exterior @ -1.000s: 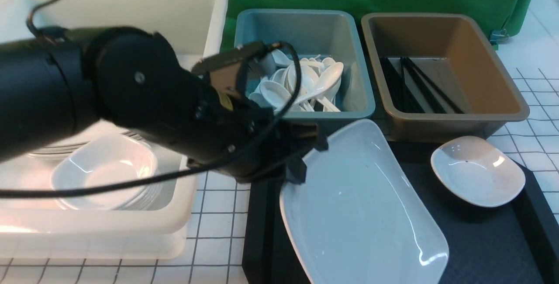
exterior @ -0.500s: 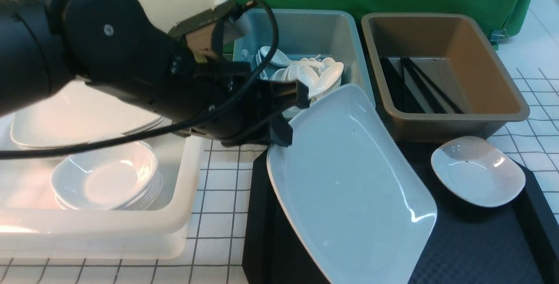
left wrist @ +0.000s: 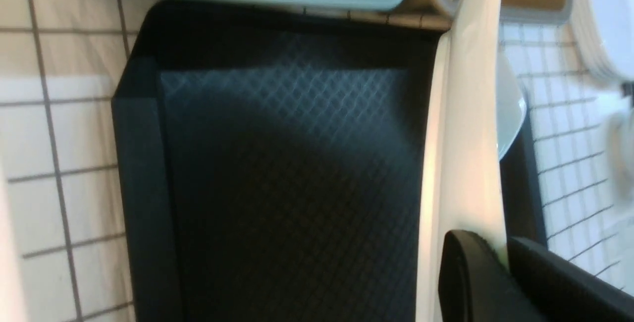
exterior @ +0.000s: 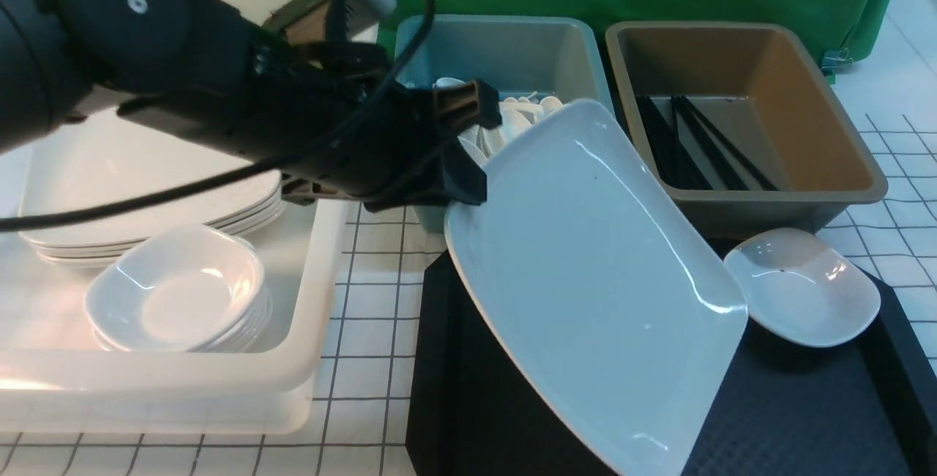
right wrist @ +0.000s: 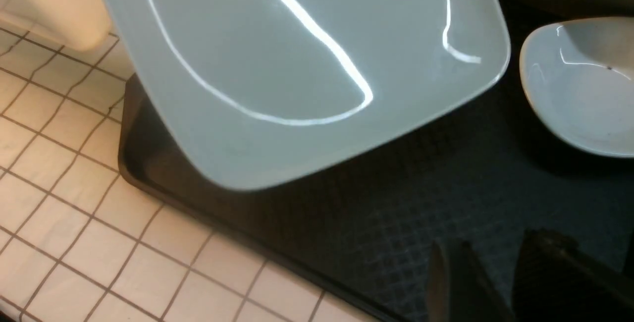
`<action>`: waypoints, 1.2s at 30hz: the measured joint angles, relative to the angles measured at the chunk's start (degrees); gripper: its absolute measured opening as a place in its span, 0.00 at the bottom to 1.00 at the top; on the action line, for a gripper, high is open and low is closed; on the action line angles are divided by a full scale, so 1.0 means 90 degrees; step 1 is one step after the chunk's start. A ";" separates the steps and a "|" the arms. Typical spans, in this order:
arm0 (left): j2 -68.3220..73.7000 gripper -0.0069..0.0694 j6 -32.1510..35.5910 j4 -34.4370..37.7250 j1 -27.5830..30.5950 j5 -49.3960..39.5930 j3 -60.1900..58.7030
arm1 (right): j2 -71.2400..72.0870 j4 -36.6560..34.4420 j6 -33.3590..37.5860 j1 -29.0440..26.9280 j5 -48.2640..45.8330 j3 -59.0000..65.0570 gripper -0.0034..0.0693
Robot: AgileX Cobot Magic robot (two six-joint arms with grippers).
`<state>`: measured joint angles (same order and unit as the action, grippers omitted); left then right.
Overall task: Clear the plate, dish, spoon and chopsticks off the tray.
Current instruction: Use the left arm to put the plate into the large storage box on the left
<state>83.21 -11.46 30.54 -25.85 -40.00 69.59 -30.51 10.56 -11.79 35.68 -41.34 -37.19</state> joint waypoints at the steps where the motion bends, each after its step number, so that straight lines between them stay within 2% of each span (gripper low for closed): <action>1: -0.0046 0.12 0.0136 0.0176 0.0123 0.0039 0.0000 | 0.0000 0.0000 0.0000 0.0000 0.0000 0.0000 0.38; 8: -0.0265 0.12 0.0572 0.0903 0.0885 0.0140 0.0033 | 0.0000 0.0000 0.0000 0.0000 0.0021 0.0000 0.38; 15: -0.0571 0.12 0.1192 0.1769 0.2307 0.0120 0.0033 | 0.0000 0.0000 0.0000 0.0000 0.0021 0.0000 0.38; 16: -0.0577 0.12 0.1236 0.1801 0.2355 0.0115 0.0033 | 0.0000 0.0000 0.0000 0.0000 0.0021 0.0000 0.38; 17: -0.0623 0.12 0.1473 0.2141 0.2857 0.0056 0.0033 | 0.0000 0.0000 0.0000 0.0000 0.0021 0.0000 0.38; 18: -0.0630 0.12 0.1505 0.2141 0.2857 0.0045 0.0033 | 0.0000 0.0000 0.0000 0.0000 0.0021 0.0000 0.38; 19: -0.0647 0.12 0.1770 0.2473 0.3297 -0.0046 0.0033 | 0.0000 0.0000 0.0000 0.0000 0.0021 0.0000 0.38; 21: -0.0652 0.12 0.1930 0.2682 0.3582 -0.0137 0.0033 | 0.0000 0.0000 0.0000 0.0000 0.0021 0.0000 0.38; 22: -0.0652 0.12 0.2144 0.3016 0.4092 -0.0283 0.0033 | 0.0000 0.0000 0.0000 0.0000 0.0021 0.0000 0.38; 25: -0.0659 0.13 0.2379 0.3327 0.4909 -0.0441 0.0035 | 0.0000 0.0000 0.0000 0.0000 0.0021 0.0000 0.38; 30: -0.0602 0.13 0.2518 0.3275 0.5923 -0.0416 0.0041 | 0.0000 0.0000 0.0000 0.0000 0.0023 0.0000 0.38; 36: -0.0087 0.13 0.2559 0.3176 0.6369 -0.0195 0.0041 | 0.0000 0.0000 0.0006 0.0000 0.0075 0.0000 0.38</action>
<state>82.43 11.58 59.12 31.47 -41.75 69.96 -30.51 10.56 -11.74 35.68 -40.66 -37.19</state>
